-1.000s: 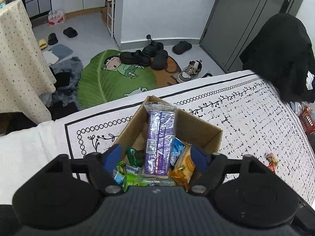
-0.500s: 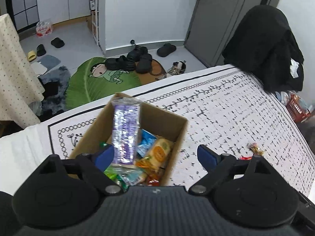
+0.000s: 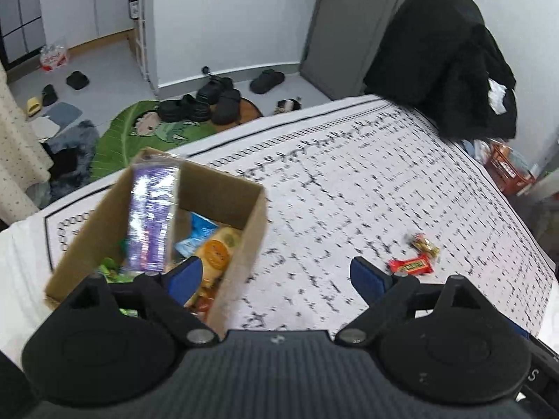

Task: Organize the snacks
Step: 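Withdraw both tools from the box toward the red bar and gold candy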

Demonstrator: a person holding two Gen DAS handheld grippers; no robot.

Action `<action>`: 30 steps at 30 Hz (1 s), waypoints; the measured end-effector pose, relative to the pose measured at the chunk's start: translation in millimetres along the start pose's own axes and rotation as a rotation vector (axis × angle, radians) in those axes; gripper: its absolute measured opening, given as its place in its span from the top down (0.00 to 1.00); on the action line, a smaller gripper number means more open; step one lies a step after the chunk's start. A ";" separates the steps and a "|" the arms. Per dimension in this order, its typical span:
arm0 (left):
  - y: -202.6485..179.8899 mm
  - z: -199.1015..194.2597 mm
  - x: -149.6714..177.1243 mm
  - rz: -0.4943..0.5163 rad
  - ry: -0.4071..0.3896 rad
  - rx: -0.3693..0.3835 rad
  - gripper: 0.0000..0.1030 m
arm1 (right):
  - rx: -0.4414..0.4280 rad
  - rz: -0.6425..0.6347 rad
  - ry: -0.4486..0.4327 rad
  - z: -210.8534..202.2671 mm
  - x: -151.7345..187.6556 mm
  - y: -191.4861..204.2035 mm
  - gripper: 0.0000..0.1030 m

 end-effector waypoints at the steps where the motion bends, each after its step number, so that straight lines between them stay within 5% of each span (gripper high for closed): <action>1: -4.1 0.5 1.2 0.008 -0.001 0.004 0.12 | 0.006 0.003 -0.001 -0.1 -1.7 -4.0 0.21; 8: -32.2 8.0 7.7 0.051 0.007 0.052 0.12 | 0.040 0.070 -0.001 7.0 -10.9 -39.8 0.20; 18: -72.1 28.4 21.5 0.109 0.034 0.091 0.12 | 0.055 0.101 -0.012 15.1 -20.6 -66.7 0.00; 30: -119.1 49.8 30.8 0.170 0.066 0.142 0.12 | 0.122 0.185 -0.011 21.5 -18.5 -108.1 0.00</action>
Point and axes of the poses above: each gripper's, at about its wrist camera, not at the fingertips, and z roughly the way its jaws point, y to its left, x to its underside, the point moved 4 cm from there along z, roughly the way its jaws point, and after that the axes turned 15 degrees about -x, right-handed, at the moved point
